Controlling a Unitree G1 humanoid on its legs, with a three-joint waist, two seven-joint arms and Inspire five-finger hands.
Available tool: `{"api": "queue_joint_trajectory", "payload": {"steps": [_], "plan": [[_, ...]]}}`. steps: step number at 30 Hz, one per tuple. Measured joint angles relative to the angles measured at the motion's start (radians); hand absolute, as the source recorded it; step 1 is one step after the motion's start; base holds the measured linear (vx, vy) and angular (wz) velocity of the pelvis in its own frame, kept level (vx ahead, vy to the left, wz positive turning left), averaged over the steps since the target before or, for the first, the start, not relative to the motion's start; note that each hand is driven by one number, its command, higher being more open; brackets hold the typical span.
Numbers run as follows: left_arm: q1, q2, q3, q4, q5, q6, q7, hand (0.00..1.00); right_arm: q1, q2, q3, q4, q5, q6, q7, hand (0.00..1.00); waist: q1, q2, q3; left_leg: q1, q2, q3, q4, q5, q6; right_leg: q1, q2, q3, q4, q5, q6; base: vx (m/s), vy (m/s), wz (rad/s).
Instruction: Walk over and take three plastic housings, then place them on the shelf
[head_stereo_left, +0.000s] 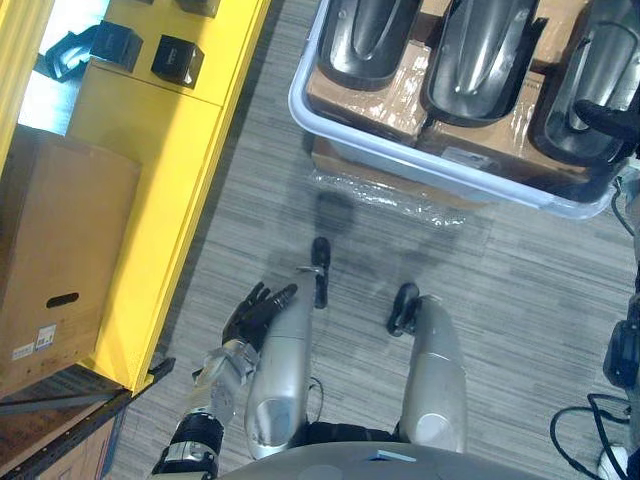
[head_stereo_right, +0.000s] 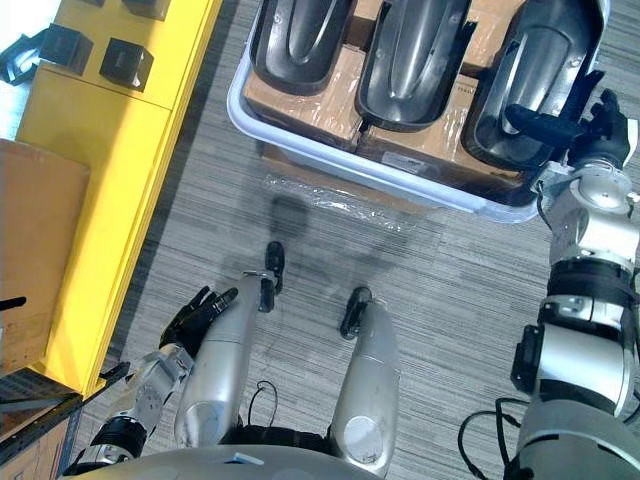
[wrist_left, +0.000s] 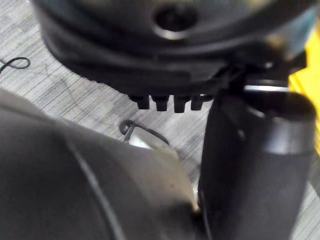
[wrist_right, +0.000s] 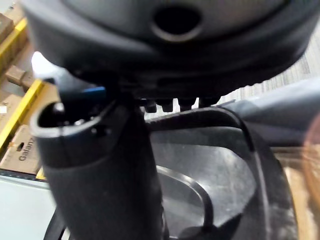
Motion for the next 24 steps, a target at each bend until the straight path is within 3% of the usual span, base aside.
{"api": "queue_joint_trajectory", "payload": {"steps": [6,11,15,21,24], "plan": [[-0.009,0.002,0.003,0.022,-0.023,-0.004,-0.010,1.00,-0.046,-0.073,0.027,0.104,-0.116,0.039,-0.003,0.00,0.004,0.000,0.000,-0.010,0.000,0.015,-0.001,0.013,0.001,-0.023,-0.017,0.001,0.039,-0.013,-0.008,-0.06,-0.039,0.07],[-0.010,0.001,0.006,0.039,-0.022,-0.023,-0.014,1.00,-0.078,-0.074,0.046,0.156,-0.192,0.068,0.001,0.00,-0.002,-0.001,0.000,0.001,0.006,0.015,-0.005,0.020,-0.002,-0.014,-0.013,-0.002,0.039,-0.014,-0.010,-0.02,-0.035,-0.01],[-0.011,-0.001,0.006,0.067,-0.022,-0.045,-0.012,1.00,-0.070,-0.027,0.084,0.174,-0.244,0.096,-0.004,0.00,0.004,-0.004,-0.001,0.062,0.021,0.015,-0.018,0.025,-0.002,0.059,0.002,-0.016,0.002,-0.011,-0.009,0.01,-0.011,-0.02],[0.001,-0.004,0.005,0.091,-0.059,-0.055,-0.041,1.00,-0.026,0.027,0.063,0.177,-0.224,0.097,-0.128,0.00,0.029,-0.016,-0.003,0.157,0.038,0.033,-0.080,0.027,-0.008,0.161,0.022,-0.026,-0.089,0.013,0.001,0.03,-0.005,-0.04],[0.015,-0.004,-0.011,0.086,-0.075,-0.099,-0.071,1.00,0.021,0.077,-0.041,0.130,-0.226,0.096,-0.212,0.00,0.026,-0.029,-0.001,0.204,0.038,0.043,-0.102,0.025,0.000,0.215,0.025,-0.030,-0.131,0.022,0.007,0.09,0.007,-0.03]]}}
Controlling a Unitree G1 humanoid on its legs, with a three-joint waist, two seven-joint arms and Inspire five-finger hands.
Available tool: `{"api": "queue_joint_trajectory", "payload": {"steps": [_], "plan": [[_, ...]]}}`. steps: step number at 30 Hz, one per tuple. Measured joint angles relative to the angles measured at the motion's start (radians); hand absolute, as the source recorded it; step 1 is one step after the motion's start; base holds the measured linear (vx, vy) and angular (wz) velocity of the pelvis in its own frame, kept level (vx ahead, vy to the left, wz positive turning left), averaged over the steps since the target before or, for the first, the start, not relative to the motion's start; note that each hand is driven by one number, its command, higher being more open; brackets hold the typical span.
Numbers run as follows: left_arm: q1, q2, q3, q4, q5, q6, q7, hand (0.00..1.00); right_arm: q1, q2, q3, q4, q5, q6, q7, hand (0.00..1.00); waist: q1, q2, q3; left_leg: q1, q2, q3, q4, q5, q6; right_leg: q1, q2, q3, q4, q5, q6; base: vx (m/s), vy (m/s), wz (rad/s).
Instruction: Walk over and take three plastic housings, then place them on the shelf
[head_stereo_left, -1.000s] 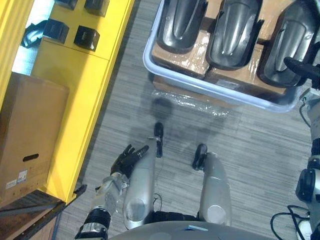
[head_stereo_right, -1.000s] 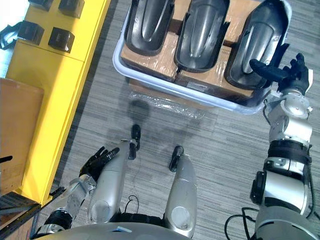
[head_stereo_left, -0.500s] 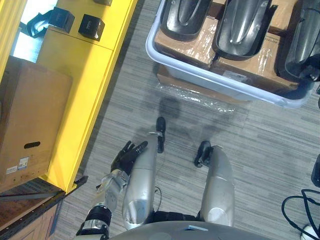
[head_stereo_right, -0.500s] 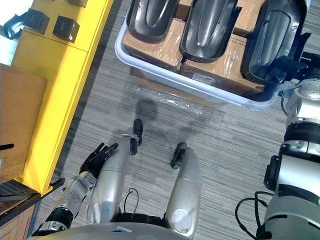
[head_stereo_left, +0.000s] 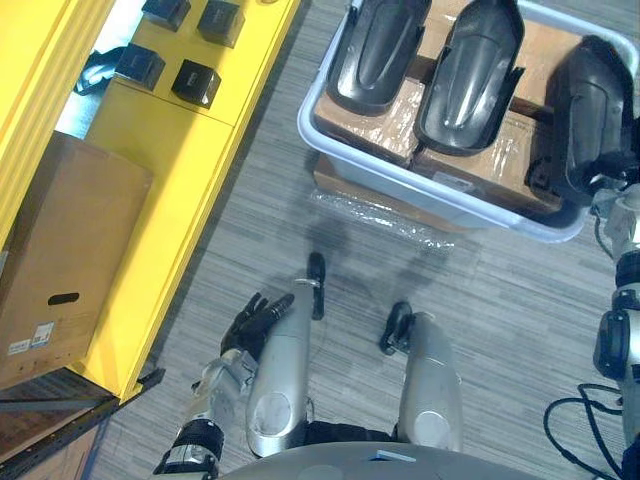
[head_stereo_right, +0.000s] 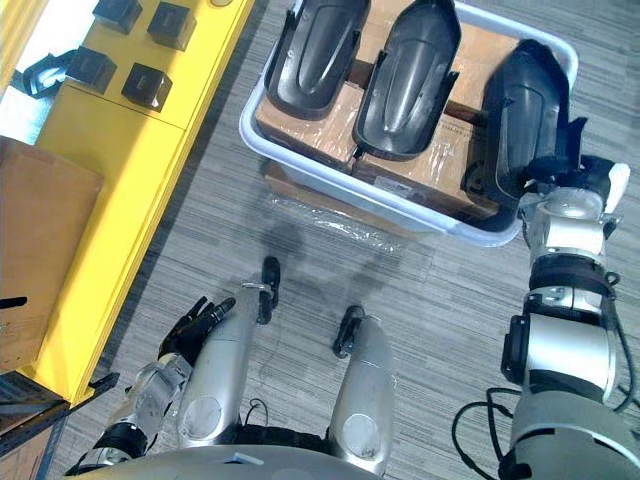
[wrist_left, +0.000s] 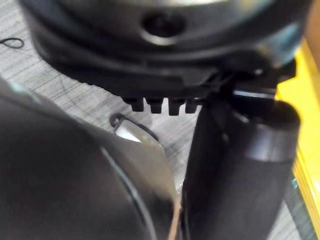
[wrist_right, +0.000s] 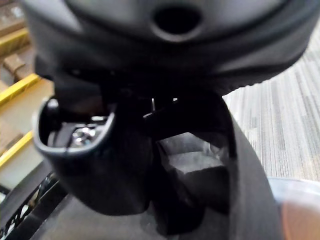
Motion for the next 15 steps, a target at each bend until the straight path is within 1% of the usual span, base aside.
{"api": "queue_joint_trajectory", "payload": {"steps": [2,3,4,5,6,7,8,9,10,11,12,13,14,15], "plan": [[0.009,-0.001,-0.027,-0.019,-0.036,-0.011,-0.020,1.00,0.054,0.022,-0.055,-0.063,-0.001,-0.006,-0.047,0.00,-0.002,-0.004,-0.001,0.040,0.000,0.009,-0.013,-0.007,0.002,0.045,0.001,-0.001,-0.029,0.004,0.007,0.10,0.003,-0.04],[0.018,0.001,-0.030,-0.035,-0.066,-0.012,-0.027,1.00,0.094,0.037,-0.082,-0.106,-0.003,-0.027,-0.080,0.00,-0.005,-0.011,-0.001,0.068,0.002,0.016,-0.025,-0.010,0.003,0.076,0.002,-0.006,-0.049,0.006,0.009,0.11,-0.021,-0.01],[0.028,0.003,-0.031,-0.065,-0.083,-0.015,-0.028,1.00,0.139,0.057,-0.112,-0.153,-0.010,-0.064,-0.121,0.00,-0.010,-0.019,-0.001,0.096,0.002,0.017,-0.041,-0.010,0.003,0.110,0.005,-0.013,-0.075,0.010,0.011,0.11,-0.027,0.00],[0.033,0.006,-0.034,-0.079,-0.088,-0.018,-0.028,1.00,0.162,0.068,-0.128,-0.179,-0.026,-0.081,-0.141,0.00,-0.011,-0.023,-0.001,0.112,0.002,0.018,-0.050,-0.011,0.002,0.128,0.007,-0.015,-0.089,0.013,0.012,0.13,-0.038,0.02],[0.054,0.021,-0.052,-0.112,-0.108,-0.027,-0.029,1.00,0.199,0.095,-0.155,-0.236,-0.054,-0.111,-0.173,0.00,-0.019,-0.032,-0.001,0.148,0.002,0.020,-0.074,-0.011,0.001,0.168,0.011,-0.019,-0.120,0.020,0.014,0.11,-0.030,-0.03],[0.079,0.036,-0.072,-0.154,-0.110,-0.029,-0.029,1.00,0.240,0.115,-0.162,-0.292,-0.099,-0.152,-0.203,0.00,-0.026,-0.040,-0.003,0.192,0.001,0.025,-0.102,-0.009,0.000,0.212,0.015,-0.021,-0.158,0.029,0.017,0.11,-0.028,-0.03],[0.092,0.041,-0.084,-0.180,-0.110,-0.029,-0.029,1.00,0.264,0.121,-0.163,-0.322,-0.129,-0.175,-0.216,0.00,-0.030,-0.041,-0.002,0.215,0.000,0.025,-0.118,-0.008,-0.002,0.238,0.019,-0.025,-0.180,0.035,0.018,0.12,-0.019,-0.06],[0.113,0.048,-0.109,-0.245,-0.109,-0.029,-0.033,1.00,0.316,0.124,-0.163,-0.384,-0.178,-0.222,-0.236,0.00,-0.035,-0.041,-0.003,0.262,-0.001,0.026,-0.152,-0.002,-0.004,0.290,0.029,-0.028,-0.235,0.054,0.021,0.13,-0.008,-0.05],[0.139,0.049,-0.130,-0.321,-0.108,-0.027,-0.035,1.00,0.359,0.129,-0.162,-0.428,-0.236,-0.268,-0.252,0.00,-0.044,-0.046,-0.016,0.298,-0.004,0.026,-0.190,0.006,-0.007,0.334,0.036,-0.035,-0.290,0.072,0.025,0.12,-0.005,-0.03],[0.155,0.048,-0.139,-0.358,-0.108,-0.027,-0.036,1.00,0.380,0.136,-0.162,-0.450,-0.264,-0.287,-0.260,0.00,-0.052,-0.050,-0.039,0.305,-0.006,0.026,-0.210,0.010,-0.008,0.343,0.040,-0.039,-0.317,0.081,0.026,0.13,-0.004,-0.01],[0.180,0.048,-0.153,-0.427,-0.109,-0.019,-0.043,1.00,0.414,0.167,-0.161,-0.494,-0.311,-0.318,-0.274,0.00,-0.063,-0.065,-0.087,0.319,-0.010,0.026,-0.249,0.021,-0.011,0.359,0.048,-0.040,-0.371,0.101,0.026,0.16,-0.009,0.00],[0.202,0.047,-0.157,-0.508,-0.109,0.012,-0.059,1.00,0.460,0.207,-0.160,-0.552,-0.362,-0.348,-0.290,0.00,-0.078,-0.079,-0.123,0.343,-0.012,0.026,-0.285,0.032,-0.014,0.392,0.058,-0.046,-0.425,0.122,0.028,0.18,-0.013,0.00],[0.212,0.045,-0.157,-0.547,-0.109,0.024,-0.067,1.00,0.484,0.229,-0.158,-0.583,-0.388,-0.363,-0.292,0.00,-0.083,-0.083,-0.137,0.353,-0.012,0.024,-0.294,0.032,-0.014,0.411,0.063,-0.050,-0.452,0.133,0.028,0.18,-0.014,-0.01],[0.212,0.042,-0.158,-0.622,-0.109,0.053,-0.077,1.00,0.533,0.266,-0.158,-0.640,-0.441,-0.396,-0.298,0.00,-0.092,-0.091,-0.164,0.371,-0.012,0.025,-0.306,0.032,-0.014,0.443,0.067,-0.061,-0.495,0.150,0.034,0.17,-0.015,-0.01]]}}
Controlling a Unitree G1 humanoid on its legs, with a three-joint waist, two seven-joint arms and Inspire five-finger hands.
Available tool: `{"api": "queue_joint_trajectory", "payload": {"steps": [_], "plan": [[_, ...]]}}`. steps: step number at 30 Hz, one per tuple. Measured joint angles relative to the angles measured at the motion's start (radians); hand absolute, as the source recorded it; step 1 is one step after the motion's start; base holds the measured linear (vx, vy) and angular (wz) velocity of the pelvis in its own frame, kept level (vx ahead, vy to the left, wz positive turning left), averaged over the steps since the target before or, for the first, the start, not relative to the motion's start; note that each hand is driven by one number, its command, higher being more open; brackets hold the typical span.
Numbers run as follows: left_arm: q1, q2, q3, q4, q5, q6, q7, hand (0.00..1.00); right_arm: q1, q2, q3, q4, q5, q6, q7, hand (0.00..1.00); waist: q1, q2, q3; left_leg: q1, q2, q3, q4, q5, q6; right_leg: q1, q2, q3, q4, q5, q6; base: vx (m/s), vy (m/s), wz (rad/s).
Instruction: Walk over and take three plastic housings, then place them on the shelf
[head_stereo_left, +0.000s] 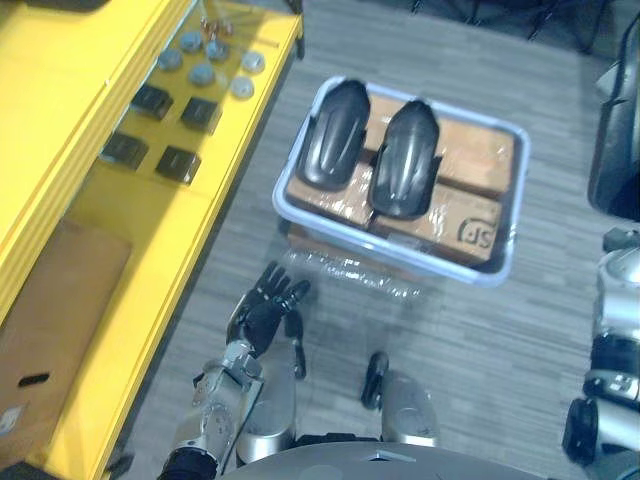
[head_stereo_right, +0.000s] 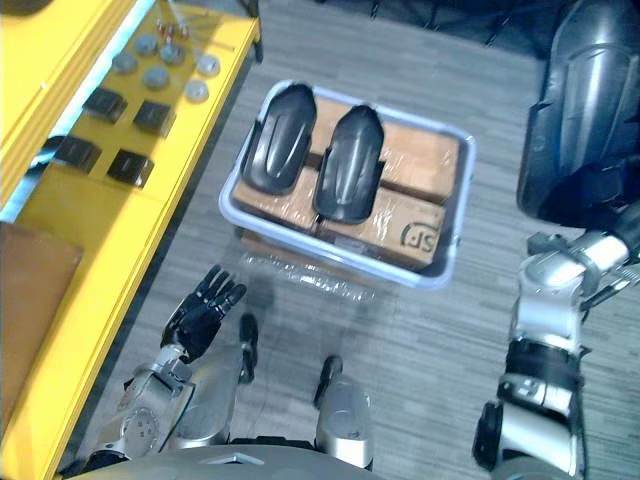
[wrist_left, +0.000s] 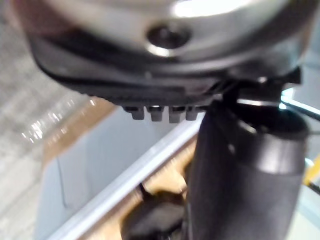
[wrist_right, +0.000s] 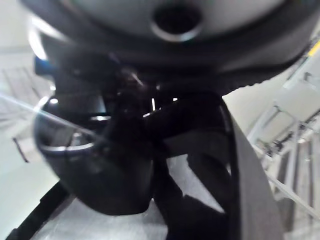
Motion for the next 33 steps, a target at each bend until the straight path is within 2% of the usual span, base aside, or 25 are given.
{"api": "queue_joint_trajectory", "payload": {"steps": [3,5,8,10,13,15,19,23,29,33], "plan": [[-0.011,-0.005,-0.003,-0.146,-0.007,0.051,-0.038,1.00,0.056,0.041,0.022,-0.050,-0.126,-0.085,-0.011,0.00,-0.024,-0.001,-0.050,0.040,-0.005,0.008,-0.019,0.000,0.000,0.060,0.009,-0.007,-0.076,0.039,0.015,0.14,-0.007,-0.07],[-0.060,-0.005,-0.026,-0.224,-0.048,0.100,-0.063,1.00,0.061,0.044,0.050,-0.061,-0.194,-0.157,-0.011,0.00,-0.026,0.014,-0.071,0.086,-0.006,0.027,-0.052,0.000,0.000,0.100,0.013,-0.003,-0.124,0.075,0.023,0.07,0.002,-0.25],[-0.108,-0.005,-0.057,-0.249,-0.097,0.154,-0.077,1.00,0.068,0.046,0.094,-0.096,-0.234,-0.220,-0.010,0.00,-0.026,0.031,-0.099,0.116,-0.007,0.047,-0.087,0.000,0.000,0.108,0.013,0.018,-0.148,0.095,0.029,0.02,0.028,-0.27],[-0.146,-0.004,-0.094,-0.250,-0.159,0.205,-0.083,1.00,0.073,0.049,0.145,-0.122,-0.262,-0.287,-0.008,0.00,-0.037,0.034,-0.114,0.145,-0.012,0.059,-0.112,0.001,0.001,0.121,0.009,0.030,-0.155,0.099,0.033,-0.02,0.021,-0.21],[-0.178,-0.004,-0.155,-0.244,-0.195,0.228,-0.080,1.00,0.075,0.052,0.197,-0.136,-0.262,-0.366,0.003,0.00,-0.049,0.033,-0.141,0.170,-0.022,0.077,-0.149,0.014,0.003,0.117,0.000,0.052,-0.154,0.100,0.033,-0.03,0.012,-0.18],[-0.202,-0.006,-0.191,-0.235,-0.196,0.228,-0.068,1.00,0.079,0.054,0.218,-0.137,-0.258,-0.397,0.018,0.00,-0.056,0.036,-0.153,0.190,-0.028,0.086,-0.175,0.026,0.007,0.119,-0.006,0.058,-0.154,0.103,0.033,-0.03,0.023,-0.18],[-0.240,-0.011,-0.195,-0.196,-0.204,0.232,-0.056,1.00,0.083,0.086,0.284,-0.137,-0.237,-0.448,0.081,0.00,-0.073,0.040,-0.182,0.232,-0.038,0.099,-0.256,0.065,0.009,0.116,-0.007,0.077,-0.154,0.113,0.033,-0.04,0.025,-0.11],[-0.250,-0.011,-0.224,-0.173,-0.199,0.247,-0.042,1.00,0.091,0.126,0.347,-0.137,-0.186,-0.477,0.146,0.00,-0.072,0.048,-0.189,0.276,-0.047,0.107,-0.341,0.111,0.006,0.116,-0.007,0.087,-0.154,0.114,0.032,-0.06,0.028,-0.05],[-0.251,-0.018,-0.273,-0.173,-0.196,0.247,-0.013,1.00,0.164,0.163,0.465,-0.137,-0.171,-0.484,0.221,0.00,-0.073,0.057,-0.194,0.290,-0.060,0.107,-0.364,0.131,0.011,0.115,-0.016,0.089,-0.154,0.107,0.023,-0.07,0.042,-0.01],[-0.252,-0.021,-0.275,-0.179,-0.126,0.182,0.022,1.00,0.216,0.219,0.529,-0.106,-0.166,-0.485,0.269,0.00,-0.073,0.065,-0.199,0.289,-0.060,0.105,-0.364,0.140,0.013,0.112,-0.017,0.087,-0.155,0.101,0.012,-0.05,0.027,0.02]]}}
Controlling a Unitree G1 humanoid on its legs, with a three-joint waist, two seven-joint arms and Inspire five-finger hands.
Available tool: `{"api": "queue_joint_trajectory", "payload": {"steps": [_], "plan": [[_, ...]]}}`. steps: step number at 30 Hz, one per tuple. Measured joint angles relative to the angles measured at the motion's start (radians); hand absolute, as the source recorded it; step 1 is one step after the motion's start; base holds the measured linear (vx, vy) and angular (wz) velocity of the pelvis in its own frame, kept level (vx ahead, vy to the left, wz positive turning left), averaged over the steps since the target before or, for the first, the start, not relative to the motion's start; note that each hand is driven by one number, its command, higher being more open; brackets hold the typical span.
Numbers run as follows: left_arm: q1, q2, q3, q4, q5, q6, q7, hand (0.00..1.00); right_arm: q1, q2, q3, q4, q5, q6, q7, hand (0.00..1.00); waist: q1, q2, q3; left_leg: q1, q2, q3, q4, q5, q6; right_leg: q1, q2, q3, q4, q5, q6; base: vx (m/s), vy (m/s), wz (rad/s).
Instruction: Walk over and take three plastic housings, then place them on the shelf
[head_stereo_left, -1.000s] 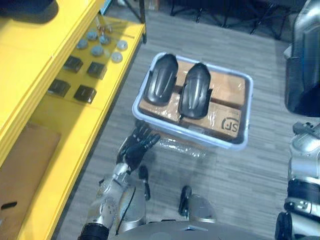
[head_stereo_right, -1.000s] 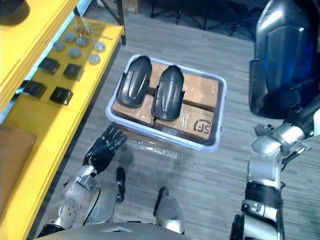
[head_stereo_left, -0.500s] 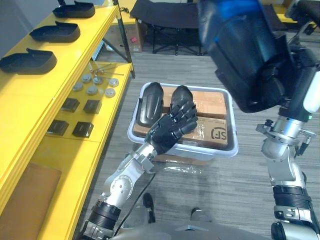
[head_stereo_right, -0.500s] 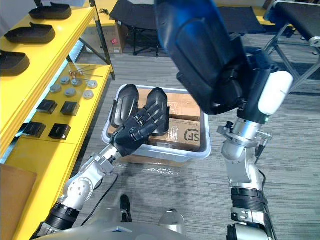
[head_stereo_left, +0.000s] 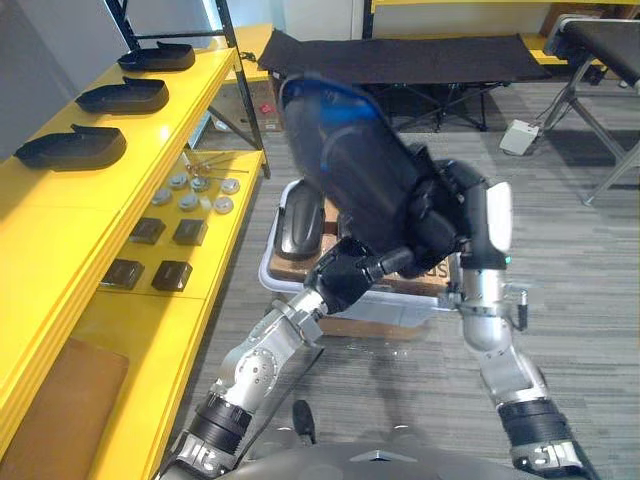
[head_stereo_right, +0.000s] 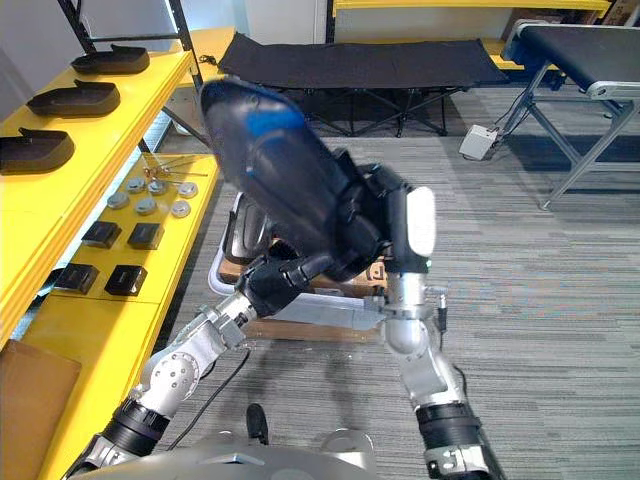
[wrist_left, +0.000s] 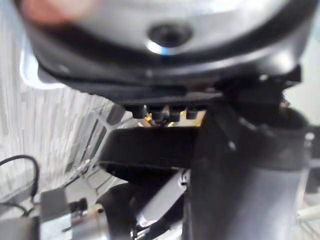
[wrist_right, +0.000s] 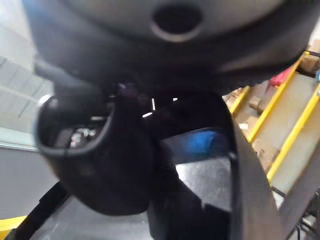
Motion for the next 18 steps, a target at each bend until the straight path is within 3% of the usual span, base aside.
{"api": "queue_joint_trajectory", "payload": {"steps": [6,7,15,18], "plan": [[0.000,0.004,0.001,-0.090,0.056,-0.077,0.057,1.00,0.022,0.052,0.053,0.002,0.105,0.000,0.018,0.00,0.006,0.002,-0.005,-0.032,-0.002,-0.018,0.001,0.018,0.008,-0.015,0.003,-0.014,-0.015,0.015,-0.002,-0.01,0.010,0.09],[0.000,0.003,0.000,-0.104,0.057,-0.084,0.075,0.00,0.023,0.057,0.059,0.002,0.110,0.000,0.020,0.00,0.008,0.001,-0.006,-0.033,-0.002,-0.017,0.002,0.022,0.013,-0.015,0.003,-0.013,-0.019,0.019,0.000,0.00,0.000,0.00],[0.005,0.001,0.007,-0.121,0.141,-0.092,0.192,0.00,0.048,0.080,0.103,0.032,0.153,-0.003,-0.037,0.00,0.025,-0.013,-0.020,-0.032,-0.008,-0.022,0.001,0.027,0.018,-0.013,-0.002,-0.014,-0.017,0.020,0.001,0.00,0.000,0.00],[0.018,-0.002,0.050,-0.117,0.166,-0.078,0.211,0.00,0.063,0.079,0.139,0.030,0.147,-0.039,-0.064,0.00,0.025,-0.014,-0.020,-0.032,-0.008,-0.022,0.000,0.026,0.016,-0.013,-0.002,-0.015,-0.017,0.020,0.001,0.00,0.000,0.00]]}}
